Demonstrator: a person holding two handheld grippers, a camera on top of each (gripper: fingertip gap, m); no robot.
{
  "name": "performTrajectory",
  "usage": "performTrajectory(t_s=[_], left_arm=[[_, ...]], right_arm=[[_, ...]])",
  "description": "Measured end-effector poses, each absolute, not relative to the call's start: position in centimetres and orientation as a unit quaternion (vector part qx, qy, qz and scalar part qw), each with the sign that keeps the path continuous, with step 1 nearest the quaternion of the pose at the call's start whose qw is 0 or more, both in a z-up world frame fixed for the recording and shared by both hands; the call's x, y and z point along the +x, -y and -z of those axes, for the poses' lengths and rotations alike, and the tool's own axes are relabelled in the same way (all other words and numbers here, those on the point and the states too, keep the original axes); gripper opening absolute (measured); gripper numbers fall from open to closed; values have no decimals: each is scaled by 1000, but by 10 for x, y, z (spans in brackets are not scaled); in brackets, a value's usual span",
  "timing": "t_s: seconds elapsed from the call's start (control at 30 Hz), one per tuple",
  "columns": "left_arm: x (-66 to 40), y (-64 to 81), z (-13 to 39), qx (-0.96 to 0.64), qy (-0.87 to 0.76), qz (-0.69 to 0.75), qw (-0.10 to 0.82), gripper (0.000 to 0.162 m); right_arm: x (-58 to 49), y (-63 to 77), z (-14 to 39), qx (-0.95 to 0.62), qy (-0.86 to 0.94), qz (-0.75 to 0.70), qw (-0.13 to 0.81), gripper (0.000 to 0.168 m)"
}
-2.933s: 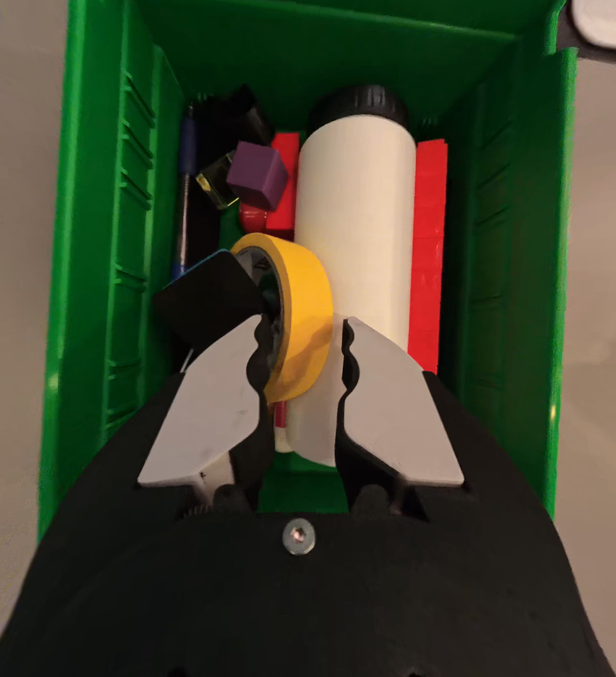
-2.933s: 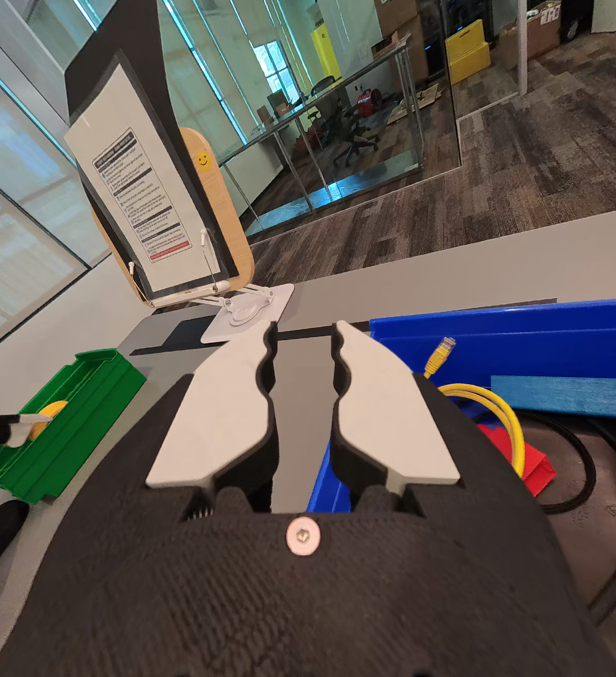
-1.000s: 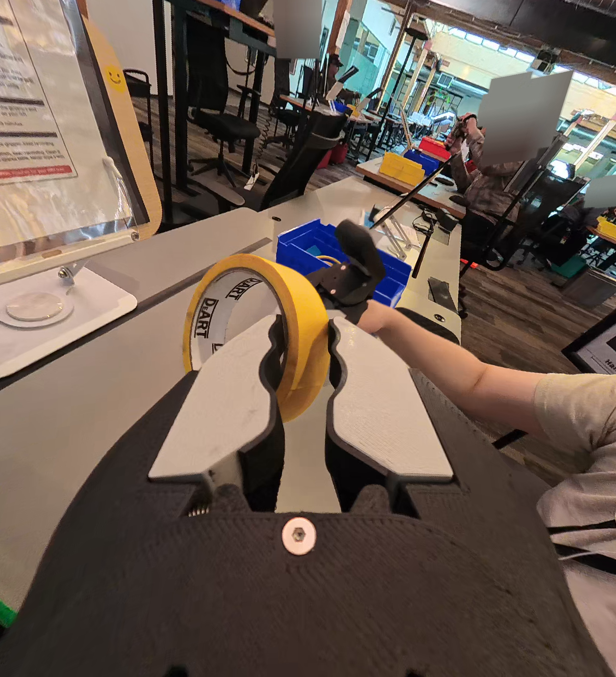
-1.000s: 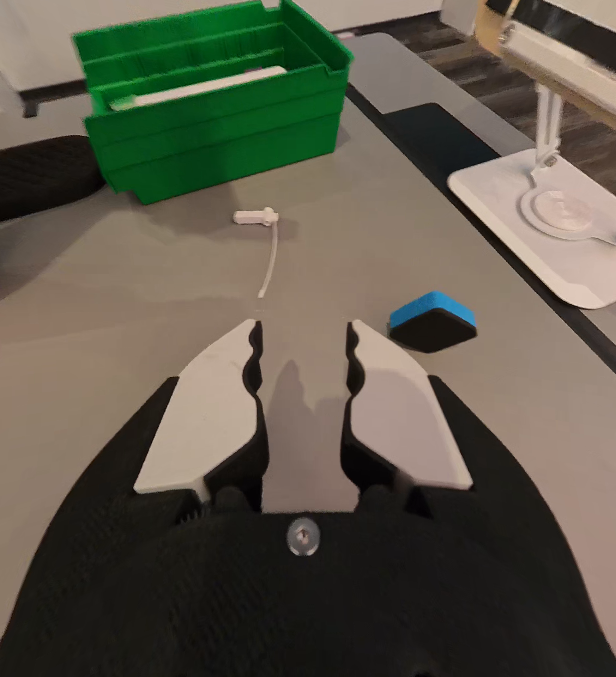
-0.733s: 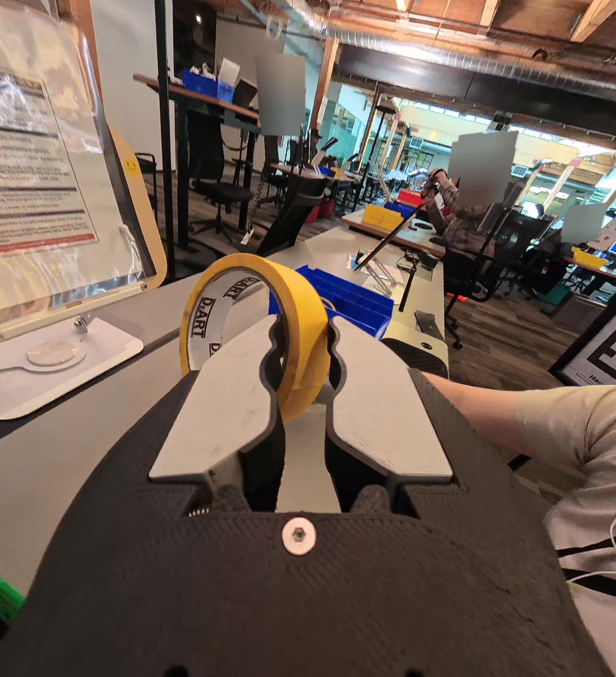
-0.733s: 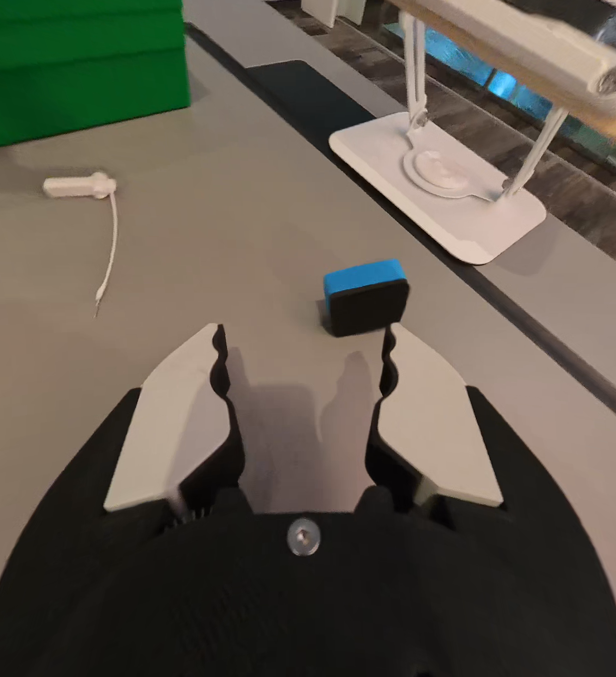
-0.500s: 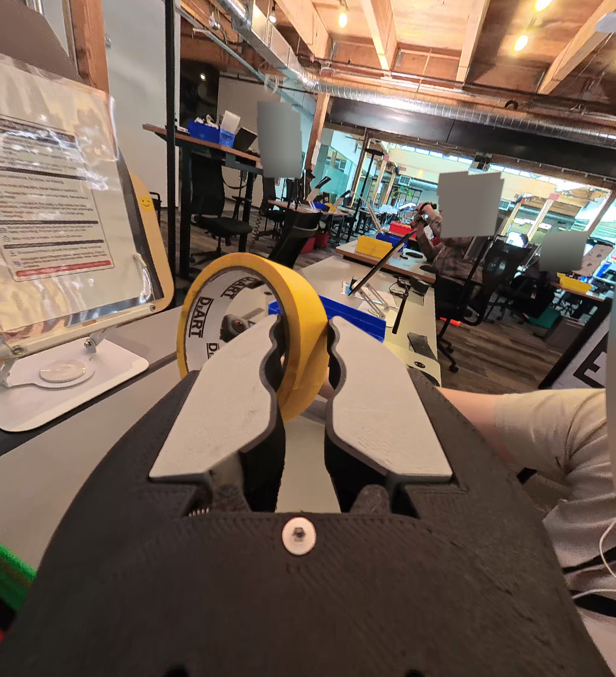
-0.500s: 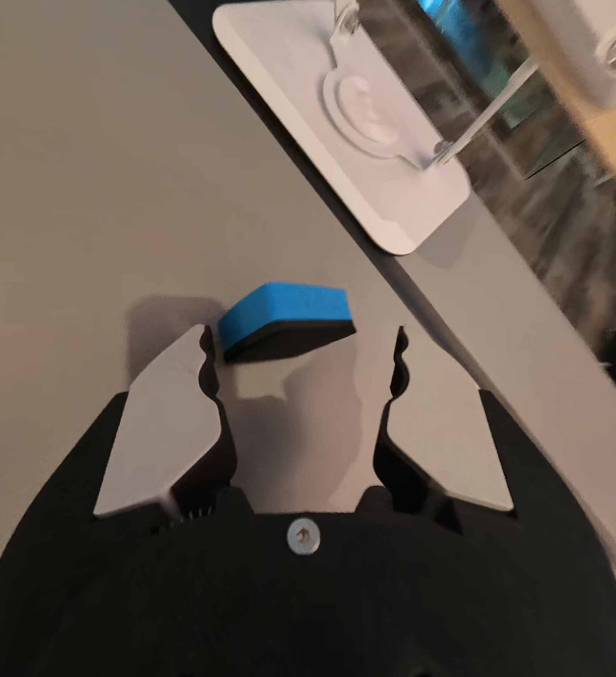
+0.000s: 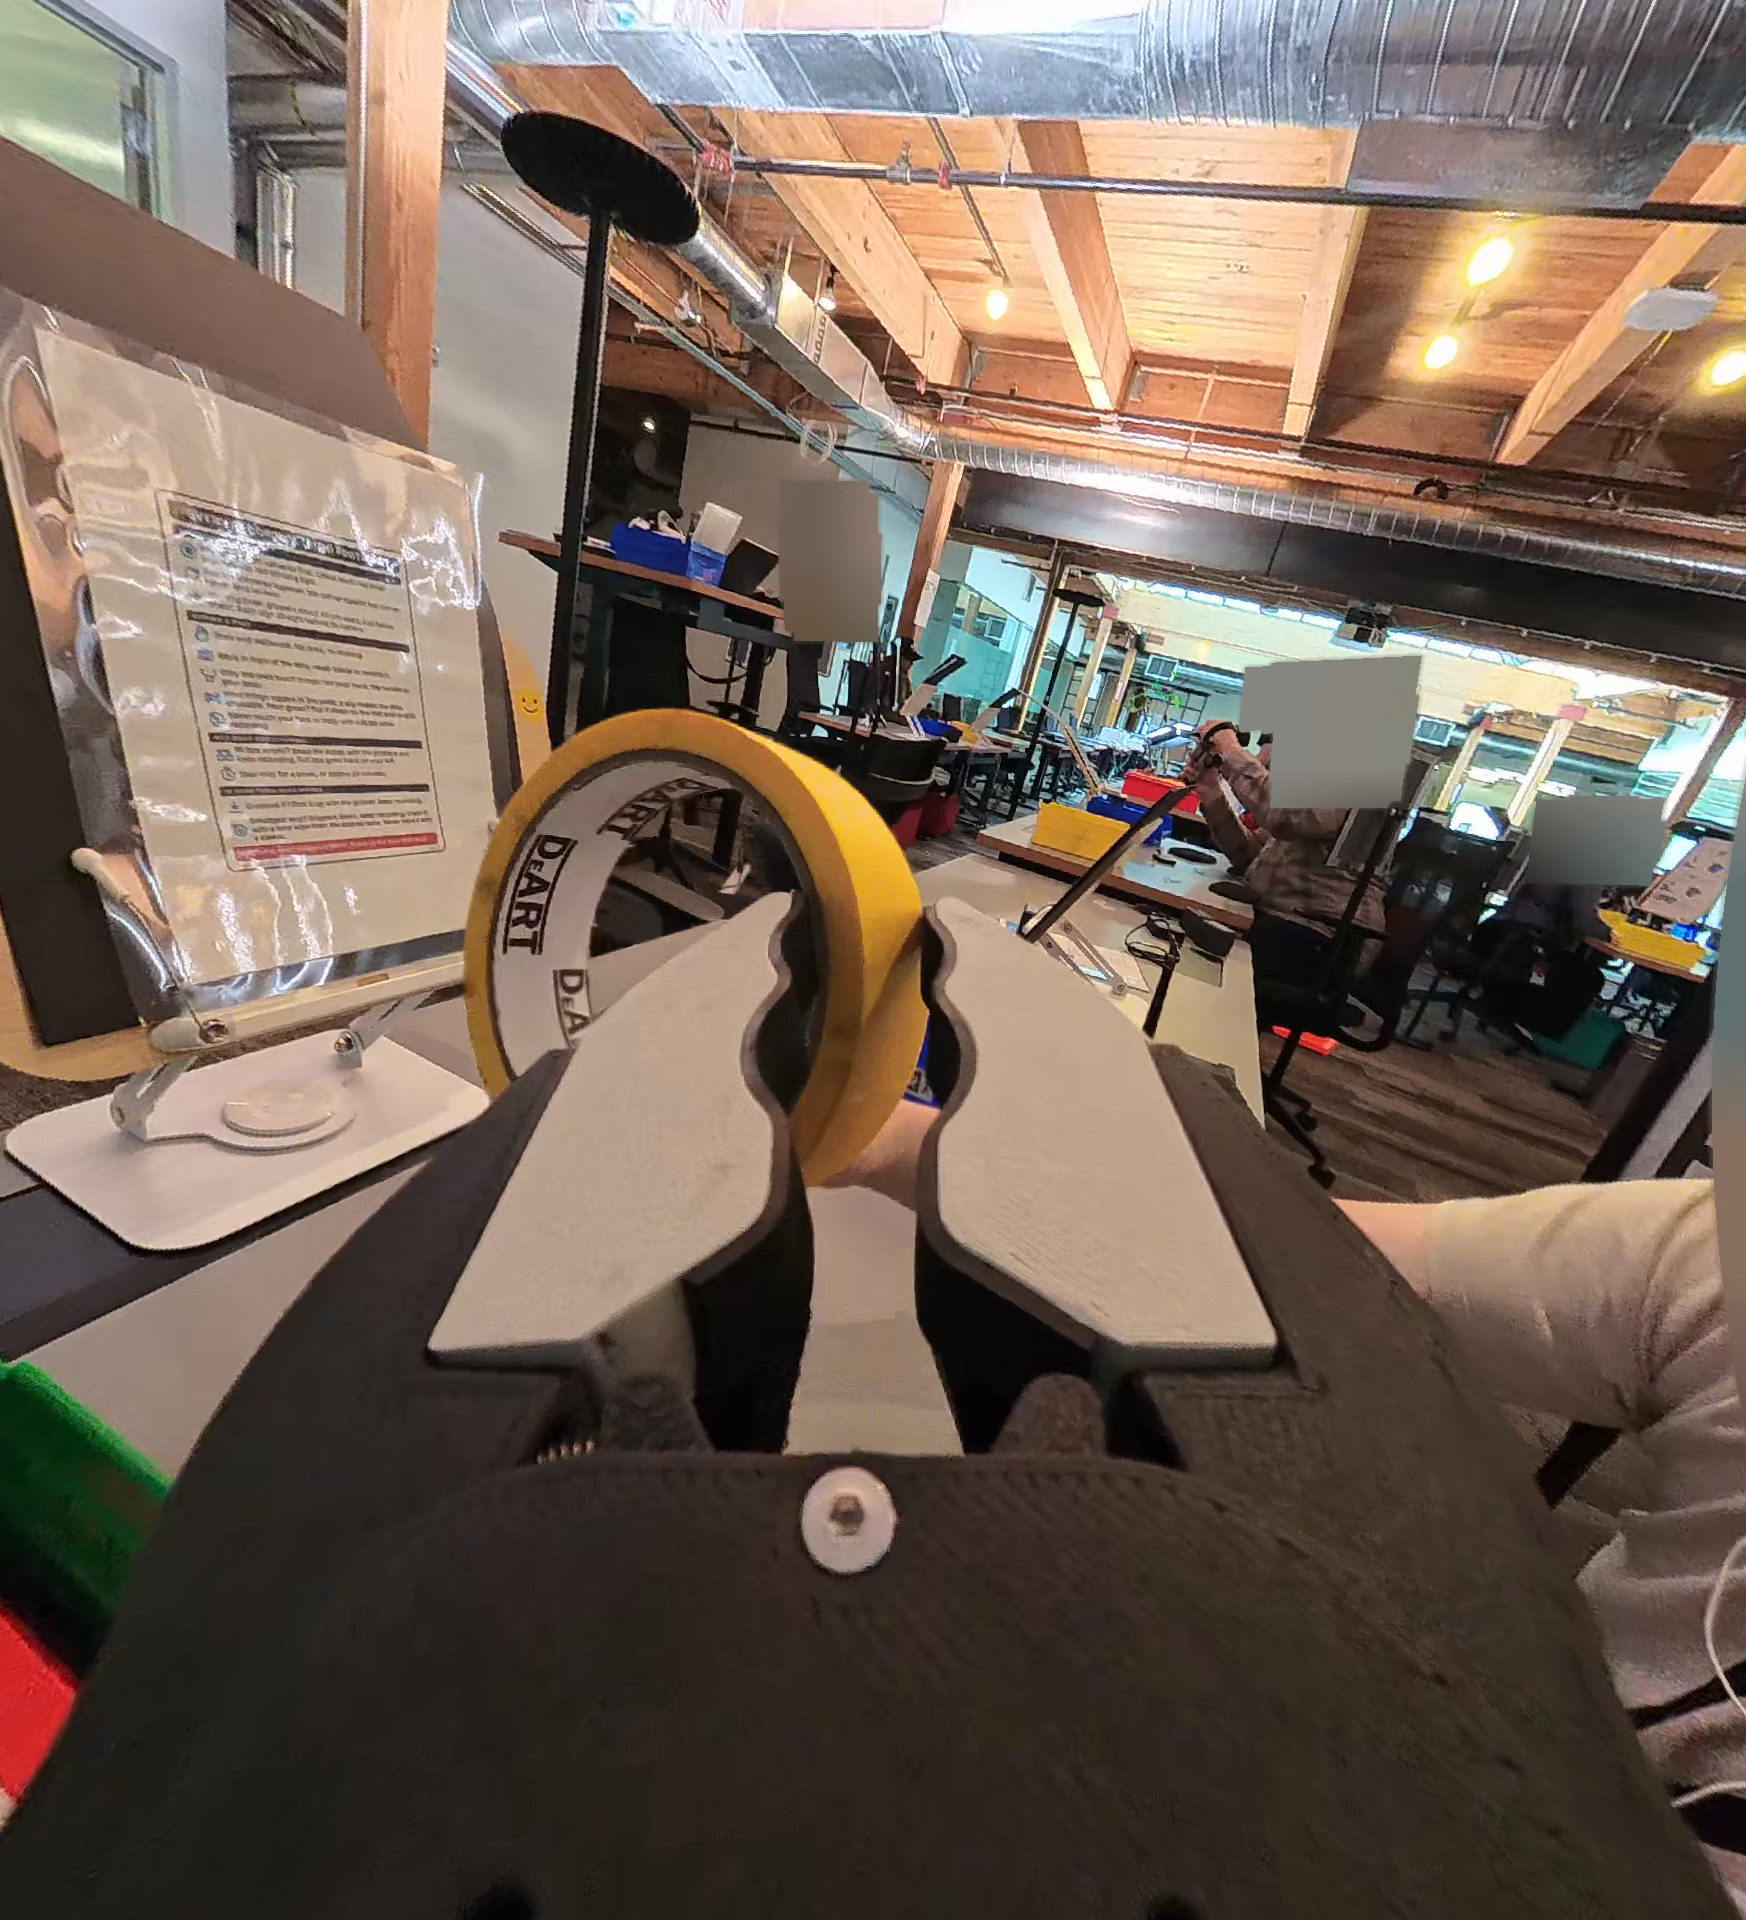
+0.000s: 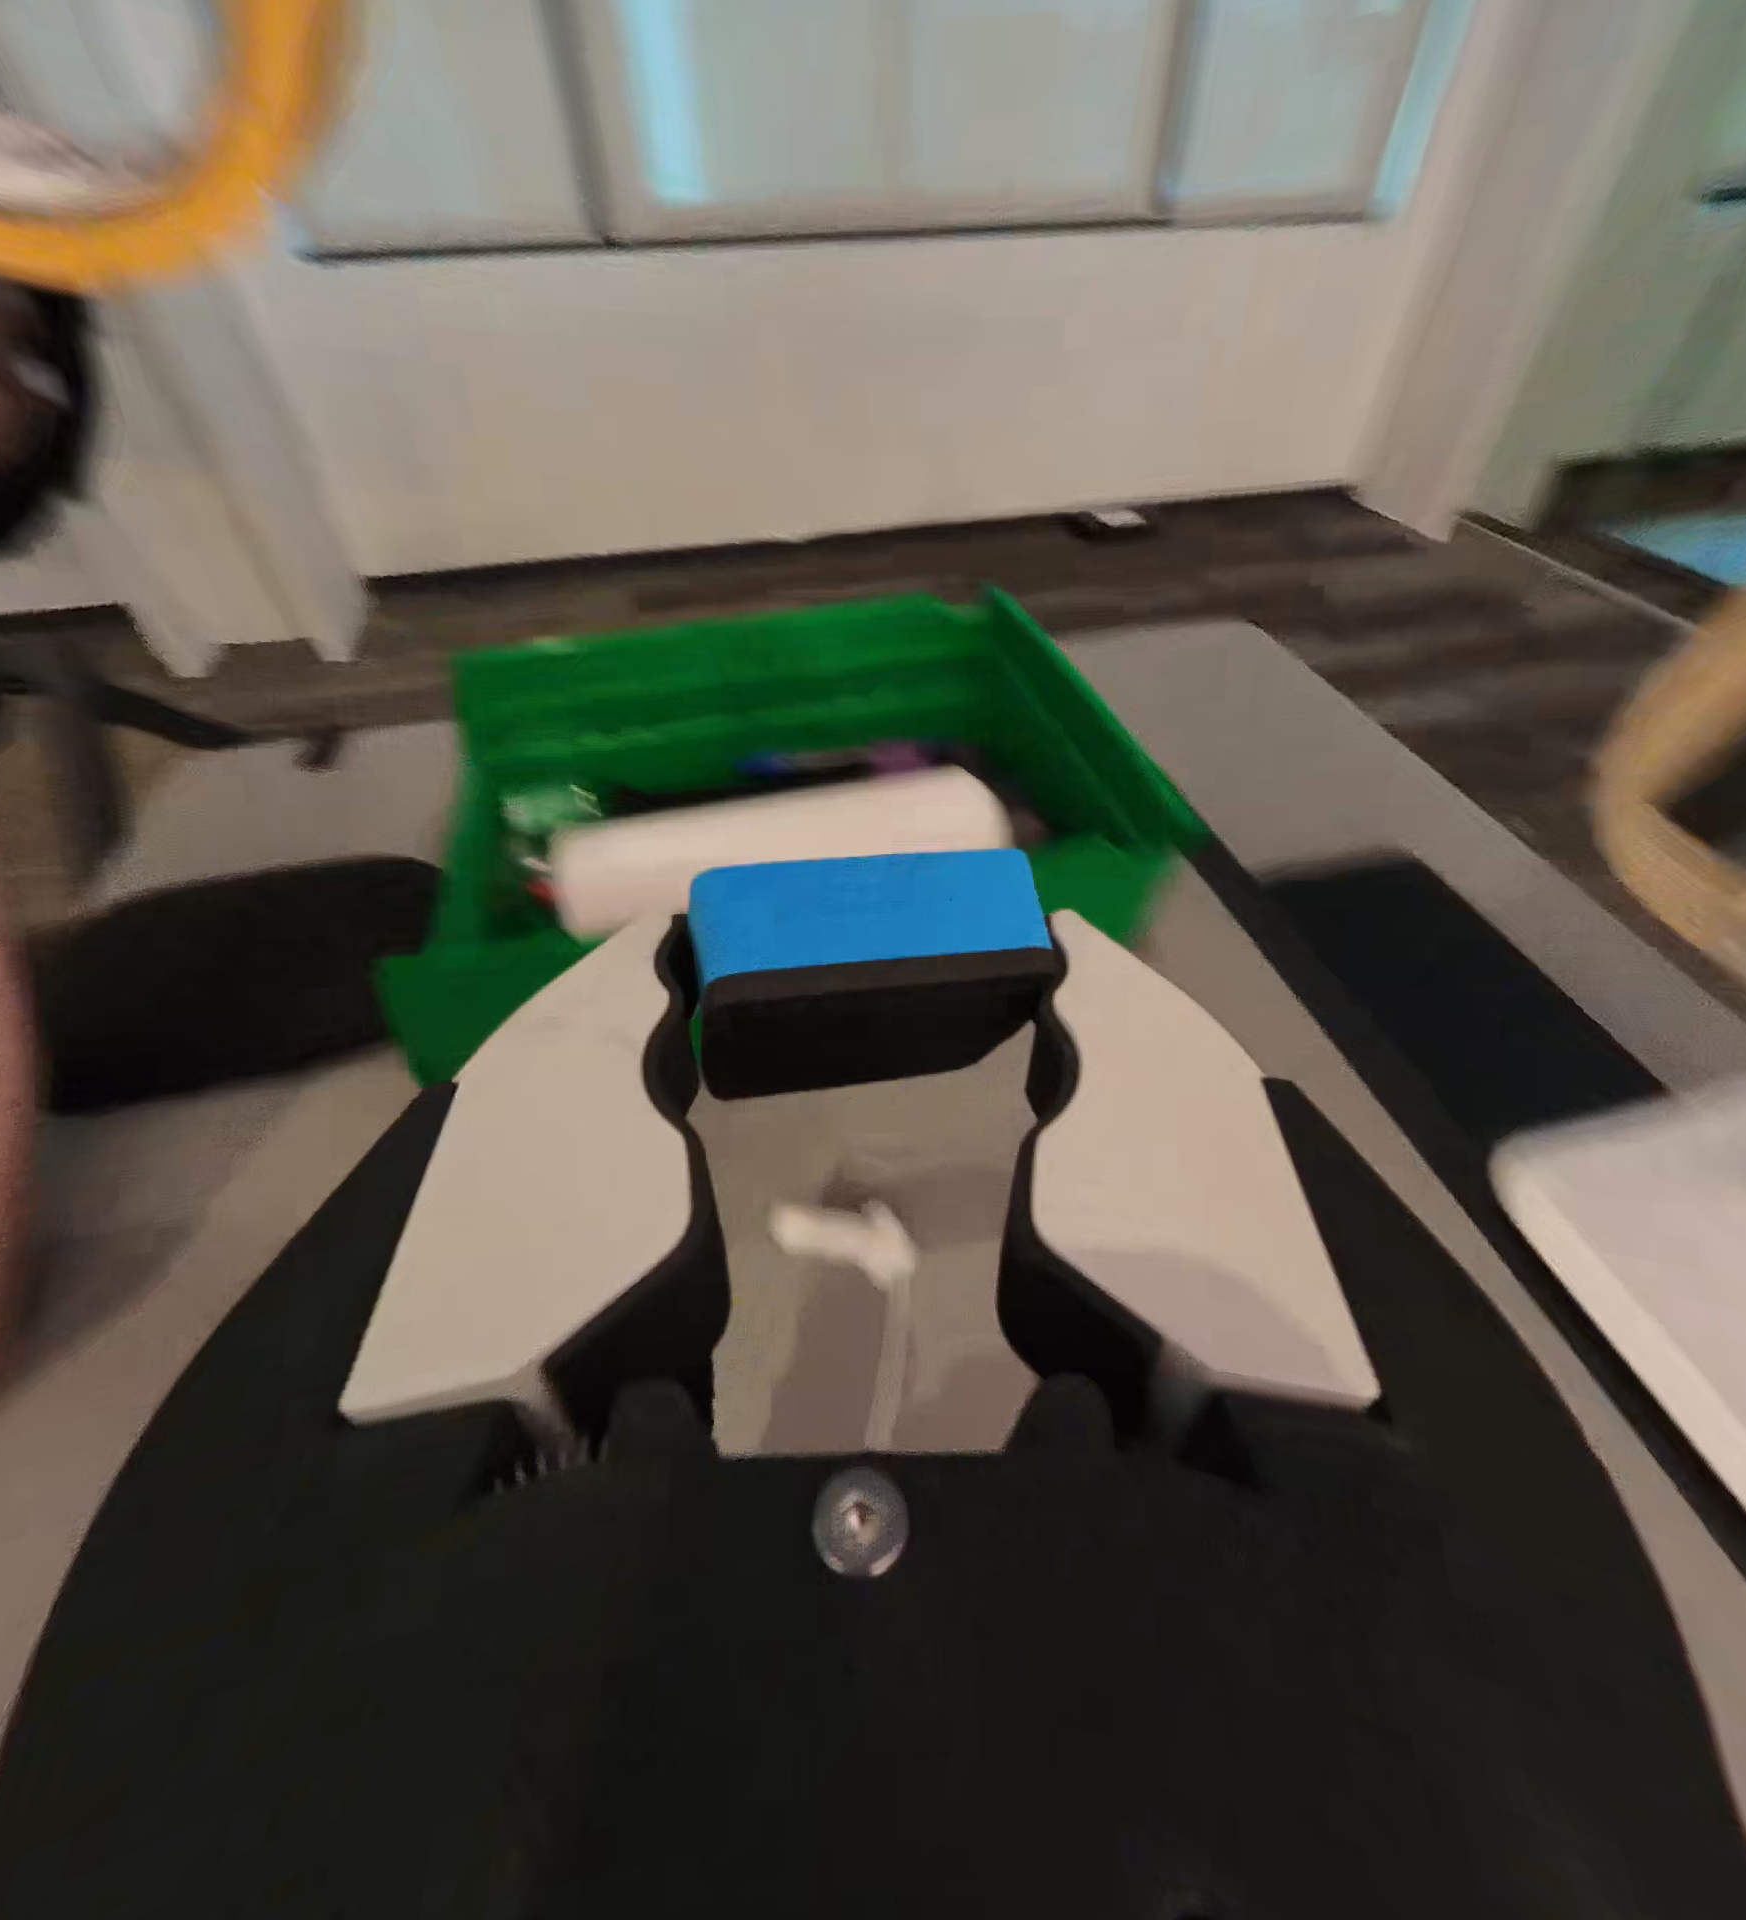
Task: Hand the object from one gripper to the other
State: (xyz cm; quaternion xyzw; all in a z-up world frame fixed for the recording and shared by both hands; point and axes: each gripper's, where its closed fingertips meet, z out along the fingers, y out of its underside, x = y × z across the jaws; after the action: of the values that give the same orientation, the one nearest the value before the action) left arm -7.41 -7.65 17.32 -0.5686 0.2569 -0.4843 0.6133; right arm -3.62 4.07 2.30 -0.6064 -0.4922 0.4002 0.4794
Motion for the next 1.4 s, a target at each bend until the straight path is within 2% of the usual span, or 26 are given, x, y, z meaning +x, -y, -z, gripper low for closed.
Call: performTrajectory(t_s=[0.1, 0.3, 0.4, 0.47, 0.57, 0.63, 0.73, 0.8, 0.87, 0.9, 1.03, 1.1, 1.23, 1.3, 1.4], left_arm=[[-73, 81, -174, -575, -256, 473, 616, 13], [-79, 92, -172, -588, -256, 443, 626, 9], [-81, 92, -171, -591, -254, 442, 626, 9], [-83, 88, -170, -591, -247, 448, 624, 9], [-88, 84, -169, -593, -239, 445, 627, 9], [-90, 84, -170, -589, -238, 447, 630, 9], [-90, 84, -171, -589, -238, 446, 631, 9], [-87, 83, -170, -593, -239, 443, 629, 9], [-85, 84, -170, -595, -243, 439, 628, 9], [-83, 84, -170, -595, -244, 439, 628, 9], [-80, 85, -172, -593, -248, 438, 629, 9], [-80, 87, -174, -590, -249, 438, 631, 9], [-82, 91, -179, -582, -250, 432, 642, 9], [-81, 93, -180, -583, -250, 427, 645, 9], [-80, 95, -180, -584, -253, 421, 646, 9]], right_arm=[[-103, -16, -25, -581, 529, -430, 444, 63], [-159, -19, 29, -615, 529, -443, 381, 64], [-151, -25, 28, -614, 527, -431, 400, 85], [-129, -29, 24, -608, 537, -403, 424, 84], [-88, -25, 49, -601, 584, -347, 422, 78], [-64, -29, 91, -618, 622, -291, 382, 64], [-35, -54, 149, -700, 609, -196, 317, 58], [-34, -52, 162, -727, 586, -218, 284, 49], [-33, -59, 162, -750, 552, -232, 281, 13], [-33, -60, 163, -755, 543, -244, 275, 2], [-32, -54, 155, -754, 525, -304, 251, 2], [-36, -54, 125, -734, 517, -328, 296, 2], [-62, -42, 30, -665, 517, -373, 389, 2], [-88, -31, -1, -638, 537, -386, 395, 2], [-135, -18, -8, -623, 580, -390, 352, 2]])
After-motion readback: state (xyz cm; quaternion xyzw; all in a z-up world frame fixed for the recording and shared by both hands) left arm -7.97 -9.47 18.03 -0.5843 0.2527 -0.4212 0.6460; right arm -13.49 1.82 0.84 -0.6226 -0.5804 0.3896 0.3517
